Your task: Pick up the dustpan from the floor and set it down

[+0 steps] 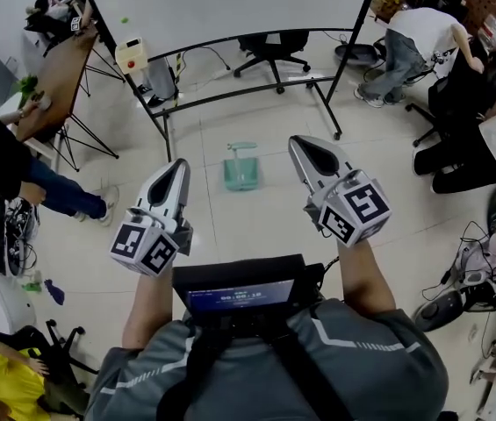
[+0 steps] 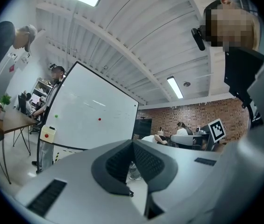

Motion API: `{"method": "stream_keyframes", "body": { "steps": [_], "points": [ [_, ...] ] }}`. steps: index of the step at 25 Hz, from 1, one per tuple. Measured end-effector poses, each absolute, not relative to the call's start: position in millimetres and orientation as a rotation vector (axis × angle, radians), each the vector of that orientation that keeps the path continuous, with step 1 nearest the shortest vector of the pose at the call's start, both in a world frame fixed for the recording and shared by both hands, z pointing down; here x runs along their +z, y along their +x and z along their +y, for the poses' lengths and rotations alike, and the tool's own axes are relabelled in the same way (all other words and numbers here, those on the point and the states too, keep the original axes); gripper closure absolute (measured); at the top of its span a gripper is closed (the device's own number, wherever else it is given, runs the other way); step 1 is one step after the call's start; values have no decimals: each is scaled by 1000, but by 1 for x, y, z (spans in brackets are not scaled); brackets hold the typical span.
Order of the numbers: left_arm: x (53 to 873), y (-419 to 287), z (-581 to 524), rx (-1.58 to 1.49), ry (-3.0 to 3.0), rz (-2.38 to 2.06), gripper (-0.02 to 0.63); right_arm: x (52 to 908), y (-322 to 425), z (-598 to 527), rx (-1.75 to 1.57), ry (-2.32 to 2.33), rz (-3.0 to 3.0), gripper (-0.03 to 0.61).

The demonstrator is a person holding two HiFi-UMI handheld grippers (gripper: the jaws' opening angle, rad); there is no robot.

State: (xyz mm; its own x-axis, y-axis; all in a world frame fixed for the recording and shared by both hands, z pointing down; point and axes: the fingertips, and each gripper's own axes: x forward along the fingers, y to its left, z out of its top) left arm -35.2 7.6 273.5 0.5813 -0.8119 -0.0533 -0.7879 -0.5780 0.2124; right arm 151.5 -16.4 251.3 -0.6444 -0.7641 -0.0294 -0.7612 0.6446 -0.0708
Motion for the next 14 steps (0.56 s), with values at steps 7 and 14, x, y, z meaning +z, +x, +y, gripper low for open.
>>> {"method": "stream_keyframes", "body": {
  "steps": [7,14],
  "points": [
    [284,-43,28,-230,2623,-1337,583,257,146,3,-79,-1310,2785,558],
    [293,-22,1,-225,2619,-1349,583,269,168,-23,-86,-1300,2793,558]
  ]
}}
